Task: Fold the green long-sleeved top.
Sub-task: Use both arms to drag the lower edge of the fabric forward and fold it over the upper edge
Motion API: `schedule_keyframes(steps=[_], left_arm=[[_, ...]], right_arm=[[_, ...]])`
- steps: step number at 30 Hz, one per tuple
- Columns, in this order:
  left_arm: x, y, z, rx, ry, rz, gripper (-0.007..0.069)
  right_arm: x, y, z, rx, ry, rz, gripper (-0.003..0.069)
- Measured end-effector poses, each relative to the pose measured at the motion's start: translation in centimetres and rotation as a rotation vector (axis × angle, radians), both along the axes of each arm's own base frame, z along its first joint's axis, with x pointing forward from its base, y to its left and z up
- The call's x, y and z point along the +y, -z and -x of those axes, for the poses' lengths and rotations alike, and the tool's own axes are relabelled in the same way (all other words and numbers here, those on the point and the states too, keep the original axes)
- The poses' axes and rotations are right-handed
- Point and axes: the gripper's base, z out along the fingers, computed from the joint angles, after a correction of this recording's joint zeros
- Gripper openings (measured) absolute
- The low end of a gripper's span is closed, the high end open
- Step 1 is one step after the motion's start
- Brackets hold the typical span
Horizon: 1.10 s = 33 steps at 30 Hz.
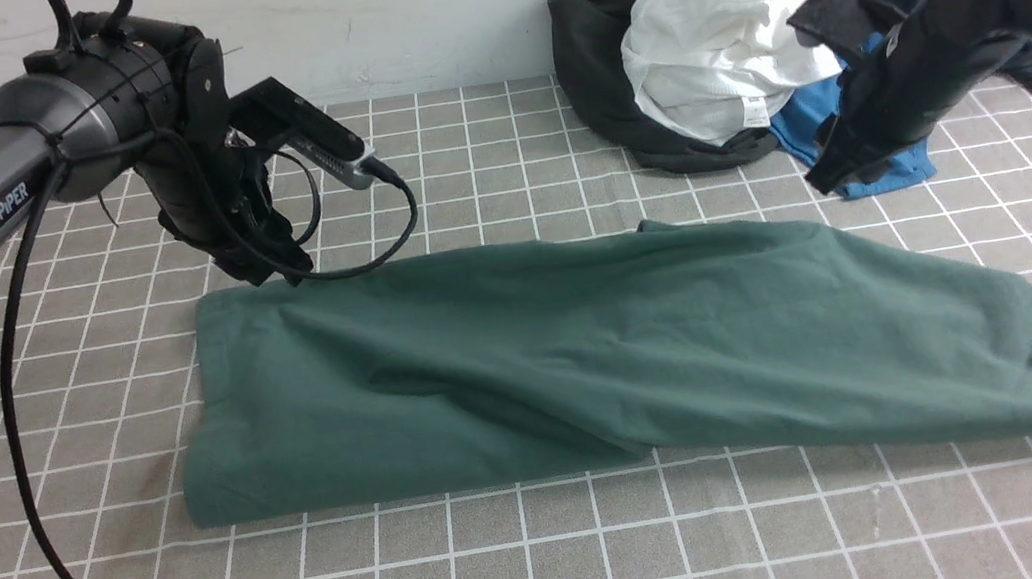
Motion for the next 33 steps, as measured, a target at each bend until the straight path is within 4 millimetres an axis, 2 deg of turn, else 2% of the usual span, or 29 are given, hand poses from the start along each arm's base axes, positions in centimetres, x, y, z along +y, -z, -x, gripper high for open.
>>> schedule_keyframes(steps=[2, 3, 6, 8, 9, 11, 14, 15, 16, 17, 18, 19, 20, 21, 24, 29, 33], left_arm=[[0.1, -0.5, 0.2, 0.020, -0.051, 0.012, 0.0372], [0.2, -1.6, 0.6, 0.044, -0.101, 0.025, 0.0409], [0.0, -3.5, 1.8, 0.095, -0.160, 0.063, 0.0425], [-0.5, -4.0, 2.3, 0.120, -0.162, 0.087, 0.0406], [-0.6, -4.1, 2.3, 0.122, -0.162, 0.093, 0.0402], [-1.8, -3.8, 2.7, 0.152, -0.144, 0.125, 0.0339], [-3.0, -2.3, 3.6, 0.223, -0.122, 0.154, 0.0218], [-3.0, -2.0, 3.7, 0.233, -0.121, 0.150, 0.0199], [-3.1, -0.9, 4.4, 0.278, -0.111, 0.140, 0.0124], [-3.0, -0.5, 4.6, 0.294, -0.111, 0.137, 0.0115], [-2.8, 0.9, 5.6, 0.354, -0.107, 0.121, 0.0043], [-2.6, 2.0, 6.5, 0.402, -0.106, 0.106, 0.0021], [-2.6, 2.1, 6.6, 0.408, -0.106, 0.104, 0.0017], [-2.3, 3.2, 7.6, 0.459, -0.109, 0.090, 0.0002], [-2.0, 4.7, 9.2, 0.527, -0.111, 0.069, -0.0008], [-1.5, 5.5, 9.8, 0.538, -0.105, 0.030, -0.0008], [-1.0, 4.8, 9.8, 0.510, -0.096, -0.014, -0.0008]], right_arm=[[0.4, -0.7, 0.2, 0.010, 0.007, -0.024, 0.0354], [1.3, -1.6, 0.6, 0.032, 0.004, -0.070, 0.0367], [4.3, -2.1, 1.6, 0.092, -0.037, -0.184, 0.0370], [6.7, -1.2, 2.0, 0.138, -0.077, -0.243, 0.0369], [7.0, -1.1, 2.0, 0.142, -0.083, -0.247, 0.0368], [9.8, 1.3, 2.2, 0.190, -0.123, -0.288, 0.0368], [11.7, 4.6, 2.1, 0.229, -0.141, -0.277, 0.0368], [11.8, 5.0, 2.1, 0.235, -0.141, -0.276, 0.0368], [11.8, 6.0, 1.9, 0.241, -0.127, -0.264, 0.0368], [11.8, 6.2, 1.9, 0.242, -0.119, -0.264, 0.0368], [11.5, 6.5, 1.7, 0.238, -0.093, -0.247, 0.0368], [11.3, 6.5, 1.6, 0.234, -0.074, -0.240, 0.0368], [11.2, 6.4, 1.5, 0.232, -0.062, -0.237, 0.0368], [10.6, 6.3, 1.3, 0.219, -0.039, -0.214, 0.0368], [9.0, 5.8, 0.9, 0.203, 0.008, -0.179, 0.0368], [6.8, 2.7, 1.0, 0.206, 0.044, -0.147, 0.0368], [4.7, -3.0, 2.6, 0.216, 0.059, -0.142, 0.0368]])
